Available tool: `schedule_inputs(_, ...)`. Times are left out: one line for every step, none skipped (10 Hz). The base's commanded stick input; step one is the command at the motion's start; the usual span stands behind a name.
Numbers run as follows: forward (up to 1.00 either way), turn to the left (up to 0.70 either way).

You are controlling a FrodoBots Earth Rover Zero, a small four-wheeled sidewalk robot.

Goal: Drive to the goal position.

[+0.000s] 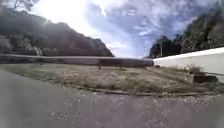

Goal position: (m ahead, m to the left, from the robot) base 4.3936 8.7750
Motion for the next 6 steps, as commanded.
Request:
schedule_inputs(0.0,0.45)
schedule_inputs(0.0,0.45)
schedule_inputs(0.0,0.45)
schedule_inputs(0.0,0.45)
schedule_inputs(0.0,0.45)
schedule_inputs(0.0,0.45)
